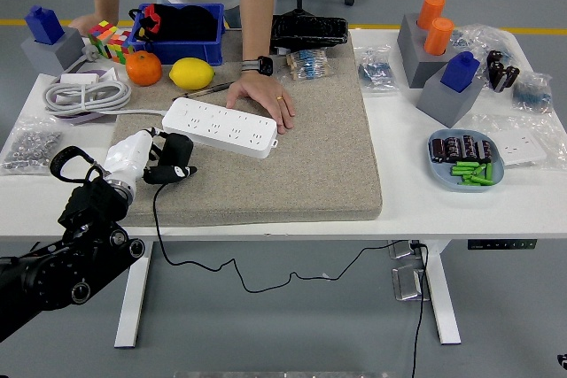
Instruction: Press the white button,pick up the black plug,place it near the board,insert it into the board
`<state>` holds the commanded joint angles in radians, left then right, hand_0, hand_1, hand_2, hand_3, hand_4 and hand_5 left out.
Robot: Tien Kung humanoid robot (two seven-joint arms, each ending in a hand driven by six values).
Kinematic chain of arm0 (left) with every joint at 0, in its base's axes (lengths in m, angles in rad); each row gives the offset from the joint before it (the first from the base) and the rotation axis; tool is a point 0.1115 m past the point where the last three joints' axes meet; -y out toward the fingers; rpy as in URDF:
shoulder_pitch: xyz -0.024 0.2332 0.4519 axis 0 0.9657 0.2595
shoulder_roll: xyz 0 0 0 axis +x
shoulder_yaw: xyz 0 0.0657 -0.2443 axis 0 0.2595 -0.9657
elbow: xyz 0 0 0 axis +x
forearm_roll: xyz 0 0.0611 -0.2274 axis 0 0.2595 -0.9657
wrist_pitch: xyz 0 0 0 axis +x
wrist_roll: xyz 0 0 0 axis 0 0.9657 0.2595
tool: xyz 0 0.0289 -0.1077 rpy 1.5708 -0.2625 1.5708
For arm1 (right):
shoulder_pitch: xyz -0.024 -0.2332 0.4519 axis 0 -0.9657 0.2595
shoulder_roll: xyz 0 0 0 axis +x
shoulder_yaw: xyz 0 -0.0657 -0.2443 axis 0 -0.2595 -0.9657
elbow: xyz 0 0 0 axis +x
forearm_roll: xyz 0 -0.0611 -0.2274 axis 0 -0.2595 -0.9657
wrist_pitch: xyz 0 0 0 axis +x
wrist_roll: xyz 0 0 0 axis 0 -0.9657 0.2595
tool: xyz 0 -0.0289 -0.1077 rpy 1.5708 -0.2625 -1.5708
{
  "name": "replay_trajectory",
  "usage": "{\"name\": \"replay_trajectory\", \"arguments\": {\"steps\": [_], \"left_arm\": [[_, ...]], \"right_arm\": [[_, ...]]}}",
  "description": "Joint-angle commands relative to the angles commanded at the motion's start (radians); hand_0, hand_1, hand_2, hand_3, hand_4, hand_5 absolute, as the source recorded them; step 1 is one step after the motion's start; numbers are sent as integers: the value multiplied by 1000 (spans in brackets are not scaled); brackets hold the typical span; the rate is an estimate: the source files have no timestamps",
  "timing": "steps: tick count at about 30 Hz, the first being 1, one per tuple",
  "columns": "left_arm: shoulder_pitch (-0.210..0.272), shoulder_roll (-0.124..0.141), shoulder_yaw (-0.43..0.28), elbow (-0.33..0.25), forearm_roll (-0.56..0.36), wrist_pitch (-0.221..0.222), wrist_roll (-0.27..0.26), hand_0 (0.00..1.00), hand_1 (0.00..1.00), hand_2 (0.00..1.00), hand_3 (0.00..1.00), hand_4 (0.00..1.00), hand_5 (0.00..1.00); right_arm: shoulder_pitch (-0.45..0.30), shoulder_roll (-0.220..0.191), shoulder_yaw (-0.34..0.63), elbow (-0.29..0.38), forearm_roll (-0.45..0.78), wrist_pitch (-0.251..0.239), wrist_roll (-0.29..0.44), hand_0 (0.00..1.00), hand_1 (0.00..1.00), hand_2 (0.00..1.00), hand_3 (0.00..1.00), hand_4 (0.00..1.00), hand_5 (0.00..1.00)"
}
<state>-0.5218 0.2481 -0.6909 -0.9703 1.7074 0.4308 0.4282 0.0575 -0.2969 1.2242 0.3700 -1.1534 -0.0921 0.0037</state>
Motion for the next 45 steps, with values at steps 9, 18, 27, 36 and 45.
{"name": "replay_trajectory", "arguments": {"steps": [9,18,27,36,45], "left_arm": [[-11,-12,8,23,-24,42,-27,441,474,438,737,998,344],[-19,-24,19,39,-34,51,-28,427,469,440,736,998,398],[-22,-26,18,52,-54,81,-53,321,360,380,630,792,27],[-23,-22,8,53,-82,94,-73,311,331,349,587,596,2],[-23,-22,10,52,-88,81,-68,340,313,331,583,595,2]], "right_arm": [[0,0,-2,0,0,0,0,699,594,583,585,715,272],[2,-1,-1,1,-1,0,0,698,595,583,584,714,272],[2,-2,0,1,-2,-2,2,695,592,581,585,708,267],[1,-2,0,1,-3,-5,6,696,592,578,584,706,263],[2,-1,2,1,-2,-7,10,693,588,576,581,701,264]]}}
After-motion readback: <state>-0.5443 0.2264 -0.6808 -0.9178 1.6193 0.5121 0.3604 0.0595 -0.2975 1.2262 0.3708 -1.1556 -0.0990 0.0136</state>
